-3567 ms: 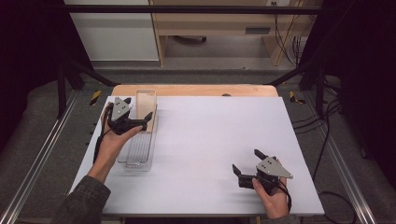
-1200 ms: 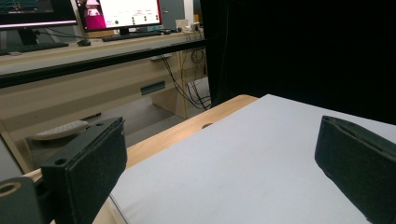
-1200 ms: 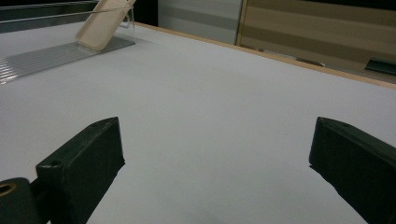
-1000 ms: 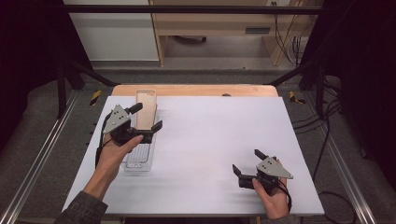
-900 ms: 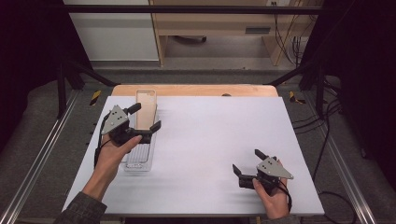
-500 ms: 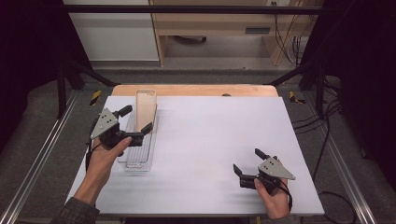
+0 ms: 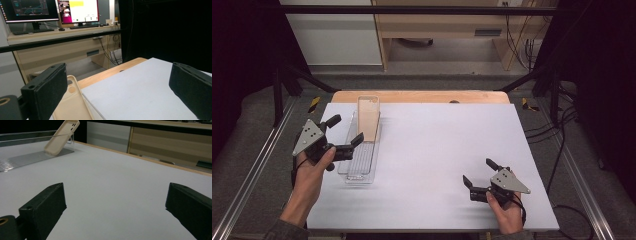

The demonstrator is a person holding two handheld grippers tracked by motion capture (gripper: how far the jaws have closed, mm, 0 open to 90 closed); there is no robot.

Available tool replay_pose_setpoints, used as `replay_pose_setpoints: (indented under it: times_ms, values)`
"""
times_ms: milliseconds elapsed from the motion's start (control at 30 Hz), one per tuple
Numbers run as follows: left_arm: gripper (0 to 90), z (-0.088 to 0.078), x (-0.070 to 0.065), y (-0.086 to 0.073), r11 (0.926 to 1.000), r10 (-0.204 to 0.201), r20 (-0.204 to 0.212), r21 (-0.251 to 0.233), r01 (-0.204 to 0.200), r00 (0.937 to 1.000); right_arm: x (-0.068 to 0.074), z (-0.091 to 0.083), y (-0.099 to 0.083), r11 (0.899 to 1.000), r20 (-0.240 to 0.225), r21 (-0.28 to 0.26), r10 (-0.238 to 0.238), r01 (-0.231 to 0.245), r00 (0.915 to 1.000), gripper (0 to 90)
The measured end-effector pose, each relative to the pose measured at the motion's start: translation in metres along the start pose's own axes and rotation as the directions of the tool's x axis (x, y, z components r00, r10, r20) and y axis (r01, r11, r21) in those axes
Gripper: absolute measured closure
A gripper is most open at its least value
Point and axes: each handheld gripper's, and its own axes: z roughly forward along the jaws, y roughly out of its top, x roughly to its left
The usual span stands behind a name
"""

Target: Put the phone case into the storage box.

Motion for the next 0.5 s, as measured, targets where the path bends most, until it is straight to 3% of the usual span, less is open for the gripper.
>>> replay_pose_setpoints:
  times_ms: [500]
  values:
    - [1.8,-0.018,0.008,-0.01,0.9994,-0.032,-0.031,-0.015,0.031,0.999,-0.002,-0.001,-0.001,1.0,0.001,-0.007,0.006,-0.006,1.0,2.5]
